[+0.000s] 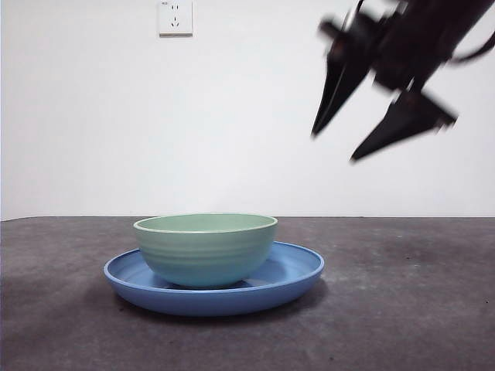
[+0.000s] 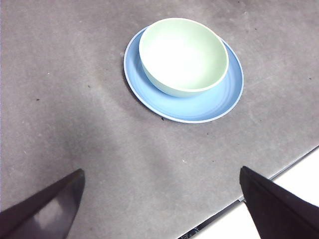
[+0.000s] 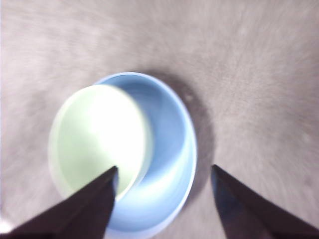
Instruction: Place the green bowl on the blue plate
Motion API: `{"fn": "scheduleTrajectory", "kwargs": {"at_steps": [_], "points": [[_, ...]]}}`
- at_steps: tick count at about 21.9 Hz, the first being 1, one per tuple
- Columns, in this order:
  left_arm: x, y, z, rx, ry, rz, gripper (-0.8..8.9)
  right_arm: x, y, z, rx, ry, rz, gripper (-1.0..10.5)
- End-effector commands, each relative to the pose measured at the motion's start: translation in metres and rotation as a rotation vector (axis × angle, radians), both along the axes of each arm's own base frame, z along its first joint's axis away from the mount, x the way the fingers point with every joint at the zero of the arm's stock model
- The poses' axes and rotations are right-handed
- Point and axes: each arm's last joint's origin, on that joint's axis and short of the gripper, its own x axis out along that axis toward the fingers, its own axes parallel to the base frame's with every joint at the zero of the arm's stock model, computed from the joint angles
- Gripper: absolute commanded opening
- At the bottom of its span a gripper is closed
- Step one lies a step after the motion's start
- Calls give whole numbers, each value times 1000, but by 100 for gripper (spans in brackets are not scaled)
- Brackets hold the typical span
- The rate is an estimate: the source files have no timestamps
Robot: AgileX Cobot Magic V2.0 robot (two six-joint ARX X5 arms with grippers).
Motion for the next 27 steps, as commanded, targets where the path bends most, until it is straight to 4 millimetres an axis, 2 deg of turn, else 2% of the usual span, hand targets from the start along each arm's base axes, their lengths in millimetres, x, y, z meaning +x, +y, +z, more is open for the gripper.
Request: {"fn": "scheduleTrajectory", "kwargs": {"at_steps": [1,6,8,11,21,27], "points": [[0,0,2,0,-15,-6,501,-27,-8,33,-34,-119,46,380],[0,0,2,-2,-19,-6,501,-104,-44,68,-181,-189,39,572],[1,-1,3,-8,-28,-6,501,-131,-55,76,-186,-210,50,592],[2,-1,4,-12,-38,-6,501,-155,-66,81,-183,-235,53,593],[2,-1,5,-19,-49,-6,501,-214,-90,92,-152,-430,84,589],[2,-1,5,-19,-49,-6,501,-226,-95,93,-132,-470,93,588]]}}
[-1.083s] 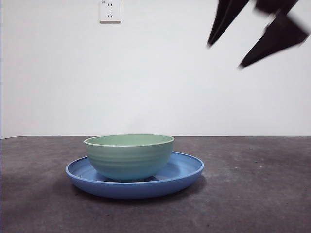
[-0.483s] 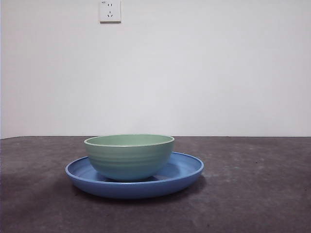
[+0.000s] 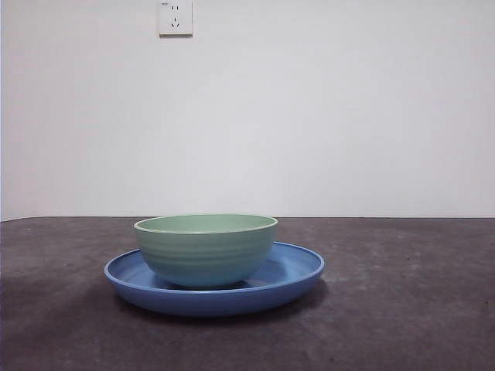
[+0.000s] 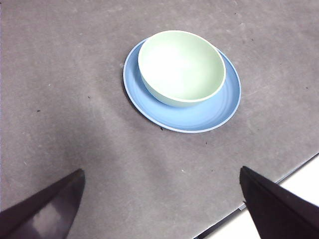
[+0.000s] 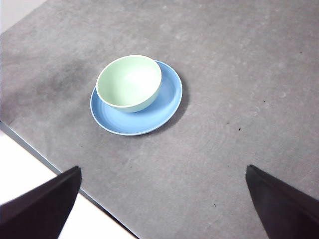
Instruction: Place the green bowl on the blue plate
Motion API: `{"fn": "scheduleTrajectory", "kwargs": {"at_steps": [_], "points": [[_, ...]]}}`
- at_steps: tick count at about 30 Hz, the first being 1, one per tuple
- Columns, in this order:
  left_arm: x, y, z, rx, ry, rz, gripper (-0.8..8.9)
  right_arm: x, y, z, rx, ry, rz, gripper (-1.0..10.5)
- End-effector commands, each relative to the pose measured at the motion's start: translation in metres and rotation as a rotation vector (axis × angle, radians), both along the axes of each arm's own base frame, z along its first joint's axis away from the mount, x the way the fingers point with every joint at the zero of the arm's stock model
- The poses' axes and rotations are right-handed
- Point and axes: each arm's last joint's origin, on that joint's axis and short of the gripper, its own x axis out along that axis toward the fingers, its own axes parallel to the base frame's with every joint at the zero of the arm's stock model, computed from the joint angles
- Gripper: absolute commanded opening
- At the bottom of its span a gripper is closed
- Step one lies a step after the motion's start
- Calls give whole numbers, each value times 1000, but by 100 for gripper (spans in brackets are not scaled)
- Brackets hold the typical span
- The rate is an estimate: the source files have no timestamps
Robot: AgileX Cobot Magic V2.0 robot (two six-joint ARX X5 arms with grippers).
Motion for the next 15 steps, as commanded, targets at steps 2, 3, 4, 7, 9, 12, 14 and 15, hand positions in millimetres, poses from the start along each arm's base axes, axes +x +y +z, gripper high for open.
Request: {"fn": "scheduleTrajectory", "kwargs": {"at_steps": [2,3,4,7,9,12,14,15], "points": [[0,0,2,-2,-18,-6,500,-2,0,3,3,-8,29,588],[0,0,2,-2,-18,-6,500,-2,0,3,2,-6,29,588],[0,0,2,-2,-18,-6,500,-1,0,3,1,-6,28,588],[0,0,2,-2,-18,-6,494,-1,0,3,3,-10,28,588],[0,0,2,-2,-18,-6,394,-1,0,3,3,-11,27,484],[0,0,2,-2,-18,-6,-14,-1,0,3,1,-9,29,-24],[1,0,3,-6,-22,-4,24,-1,0,4,2,-15,30,29],[1,-1,3,-8,-21,-3,24,-1,0,4,3,-17,30,28]]}}
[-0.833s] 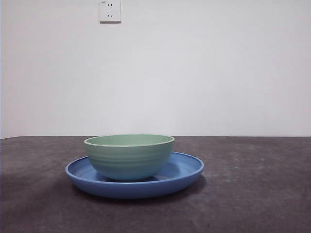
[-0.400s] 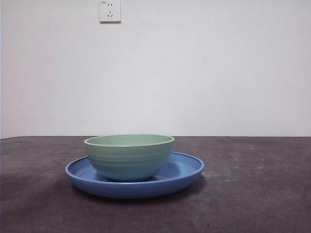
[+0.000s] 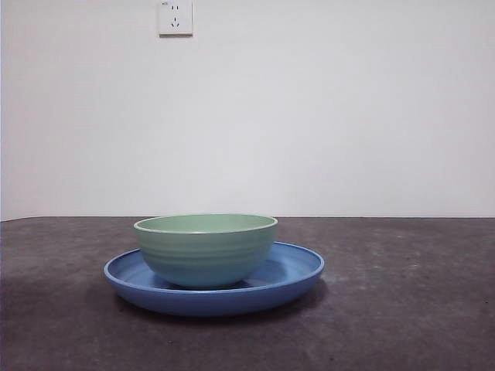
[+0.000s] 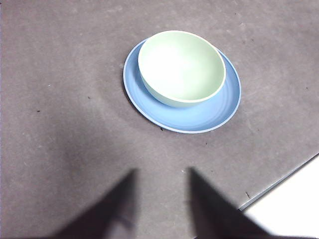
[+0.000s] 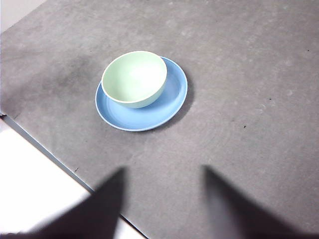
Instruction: Place the green bowl on the blue plate
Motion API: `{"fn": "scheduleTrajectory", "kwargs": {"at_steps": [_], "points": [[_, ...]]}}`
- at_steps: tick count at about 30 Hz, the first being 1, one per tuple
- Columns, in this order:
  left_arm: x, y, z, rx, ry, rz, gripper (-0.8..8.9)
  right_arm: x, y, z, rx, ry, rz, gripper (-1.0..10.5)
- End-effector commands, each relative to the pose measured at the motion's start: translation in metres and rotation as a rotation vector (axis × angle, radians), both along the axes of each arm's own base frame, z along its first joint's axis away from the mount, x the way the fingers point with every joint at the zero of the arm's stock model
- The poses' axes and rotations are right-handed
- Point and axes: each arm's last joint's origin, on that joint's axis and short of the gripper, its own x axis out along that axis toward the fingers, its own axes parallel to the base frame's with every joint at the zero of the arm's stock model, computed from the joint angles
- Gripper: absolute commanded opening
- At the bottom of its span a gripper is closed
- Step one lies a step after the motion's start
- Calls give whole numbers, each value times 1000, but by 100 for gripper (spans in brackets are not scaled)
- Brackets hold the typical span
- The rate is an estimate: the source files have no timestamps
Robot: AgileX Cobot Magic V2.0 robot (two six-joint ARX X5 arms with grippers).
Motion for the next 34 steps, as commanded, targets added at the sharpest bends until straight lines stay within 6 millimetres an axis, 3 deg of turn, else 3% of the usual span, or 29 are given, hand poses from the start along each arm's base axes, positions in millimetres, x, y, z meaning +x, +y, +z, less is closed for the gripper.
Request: {"fn": "scheduleTrajectory", "kwargs": {"at_steps": [1,17,24,29,34], "points": [[0,0,2,-6,-18,-3,24,0,0,5,4,-27,13,29],[1,0,2,-7,-20,-3,24,0,0,5,3,-28,12,29],[3,11,-6,47,-86,113,25,0,0,5,3,-28,12,29],[15,23,-36,141,-291,220,25,0,0,5,3,-27,12,28],[32,31,-79,83,-523,359,25,0,0,5,3,-28,12,29]]}}
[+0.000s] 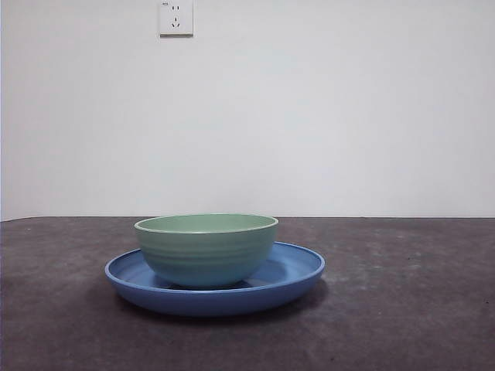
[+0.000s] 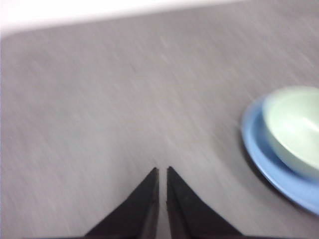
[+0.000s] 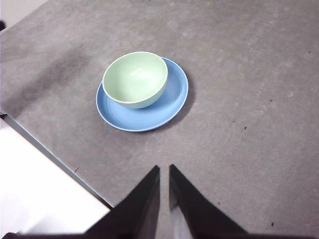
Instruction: Place the green bowl on the blue plate
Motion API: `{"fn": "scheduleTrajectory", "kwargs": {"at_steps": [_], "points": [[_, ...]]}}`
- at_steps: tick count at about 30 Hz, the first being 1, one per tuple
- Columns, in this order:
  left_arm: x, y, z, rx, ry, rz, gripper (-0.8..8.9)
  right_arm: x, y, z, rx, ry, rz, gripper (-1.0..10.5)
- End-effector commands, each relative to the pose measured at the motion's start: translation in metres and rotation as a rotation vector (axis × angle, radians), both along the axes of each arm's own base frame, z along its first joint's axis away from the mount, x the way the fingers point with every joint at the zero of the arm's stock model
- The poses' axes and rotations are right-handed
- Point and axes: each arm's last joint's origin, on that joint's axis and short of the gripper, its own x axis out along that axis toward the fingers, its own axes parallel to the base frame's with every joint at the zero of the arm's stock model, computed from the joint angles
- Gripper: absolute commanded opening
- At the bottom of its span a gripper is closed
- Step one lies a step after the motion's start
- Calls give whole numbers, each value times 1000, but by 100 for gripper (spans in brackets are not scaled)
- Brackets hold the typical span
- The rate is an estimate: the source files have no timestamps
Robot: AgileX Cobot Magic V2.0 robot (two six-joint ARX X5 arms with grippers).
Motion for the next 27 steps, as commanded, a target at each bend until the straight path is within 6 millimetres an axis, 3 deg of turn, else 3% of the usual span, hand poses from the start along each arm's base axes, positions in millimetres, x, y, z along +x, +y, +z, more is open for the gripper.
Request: {"fn": "scheduleTrajectory", "kwargs": {"at_steps": [1,5,10,27], "points": [[8,4,-23,11,-150,41,25,0,0,5,4,-24,10,29],[11,8,-60,-97,-164,129,25,0,0,5,4,-25,10,29],[11,10,-91,-130,-106,155,25,0,0,5,4,-24,10,29],[6,10,-89,-121,-144,168,25,0,0,5,4,-25,10,29]]}}
